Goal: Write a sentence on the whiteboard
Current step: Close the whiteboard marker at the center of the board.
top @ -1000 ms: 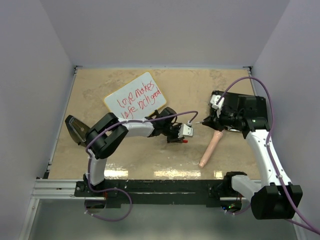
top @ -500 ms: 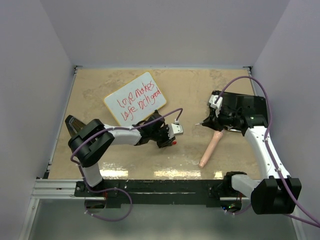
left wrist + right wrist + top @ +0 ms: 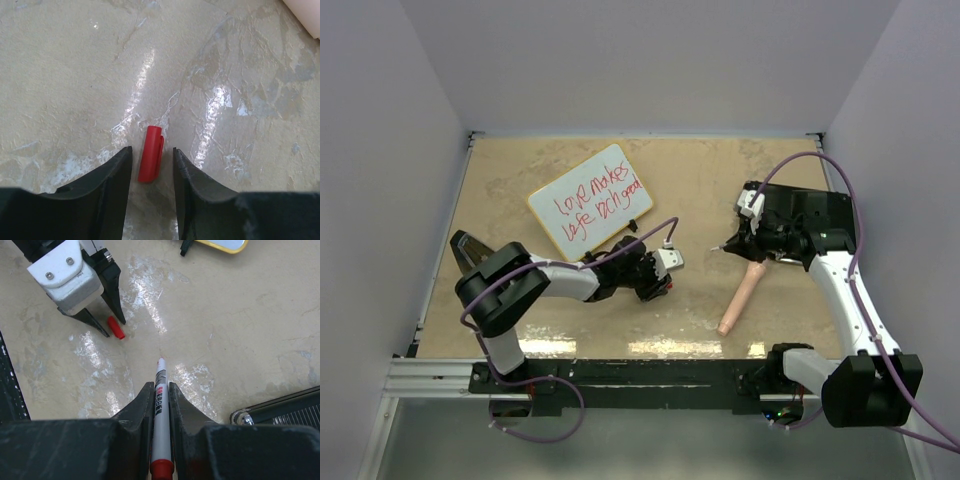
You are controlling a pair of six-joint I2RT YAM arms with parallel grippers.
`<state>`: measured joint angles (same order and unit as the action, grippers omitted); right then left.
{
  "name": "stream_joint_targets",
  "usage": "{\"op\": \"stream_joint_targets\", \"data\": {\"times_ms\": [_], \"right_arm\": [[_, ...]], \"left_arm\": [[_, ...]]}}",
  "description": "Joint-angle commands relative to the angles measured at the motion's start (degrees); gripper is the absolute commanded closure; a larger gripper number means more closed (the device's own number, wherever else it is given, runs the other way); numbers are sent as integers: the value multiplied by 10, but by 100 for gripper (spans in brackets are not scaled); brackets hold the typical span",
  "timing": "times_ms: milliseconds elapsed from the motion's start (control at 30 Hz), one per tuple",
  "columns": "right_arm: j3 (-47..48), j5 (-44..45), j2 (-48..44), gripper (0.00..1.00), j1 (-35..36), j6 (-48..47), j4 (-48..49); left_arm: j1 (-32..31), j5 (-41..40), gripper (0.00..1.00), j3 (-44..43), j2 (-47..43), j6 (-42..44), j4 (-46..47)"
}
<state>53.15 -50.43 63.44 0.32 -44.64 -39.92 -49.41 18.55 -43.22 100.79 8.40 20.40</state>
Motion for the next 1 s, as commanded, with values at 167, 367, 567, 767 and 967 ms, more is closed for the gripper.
{"op": "stream_joint_targets", "data": {"times_ms": [167,367,567,767,967], "right_arm": [[21,-10,5,100,-1,-11,-5],[22,-12,12,100,-1,-21,-10],[27,-17,40,100,39,-33,-12],[56,-53,133,100,124,-25,-27],[111,-110,233,100,126,-47,-72]], "left_arm": [[-33,-29,82,8,46,78,14],[-32,-39,100,41,24,86,29],[-28,-24,100,47,-13,71,75],[1,2,100,53,-26,31,175],[14,-3,100,94,-55,-4,254]]}}
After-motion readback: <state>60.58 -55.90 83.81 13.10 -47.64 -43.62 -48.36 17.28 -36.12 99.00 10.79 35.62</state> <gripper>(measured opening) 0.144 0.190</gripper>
